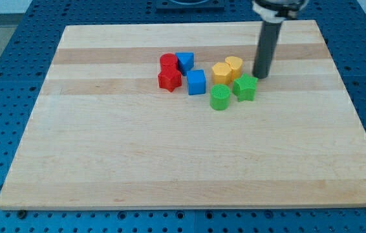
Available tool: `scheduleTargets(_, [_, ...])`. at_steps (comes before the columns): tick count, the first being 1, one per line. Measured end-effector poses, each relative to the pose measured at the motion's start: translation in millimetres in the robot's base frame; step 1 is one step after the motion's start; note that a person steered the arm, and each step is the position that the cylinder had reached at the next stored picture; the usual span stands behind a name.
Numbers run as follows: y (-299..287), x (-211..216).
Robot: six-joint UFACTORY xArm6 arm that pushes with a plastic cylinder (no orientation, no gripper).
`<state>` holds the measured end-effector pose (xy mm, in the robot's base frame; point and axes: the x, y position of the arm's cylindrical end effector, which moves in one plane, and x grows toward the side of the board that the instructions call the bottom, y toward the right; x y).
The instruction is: Push the green star into the yellow hexagon
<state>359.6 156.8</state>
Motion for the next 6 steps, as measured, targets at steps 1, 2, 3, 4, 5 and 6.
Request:
scheduleTargets(1, [41.8,17.3])
scheduleTargets(2, [30.0,60.9])
scheduleTargets(3, [0.8,61.4])
scheduleTargets(4, [-25.4,57.3])
scheduleTargets(5, [-33.9,56.7])
scheduleTargets(6, [-41.2,42.9])
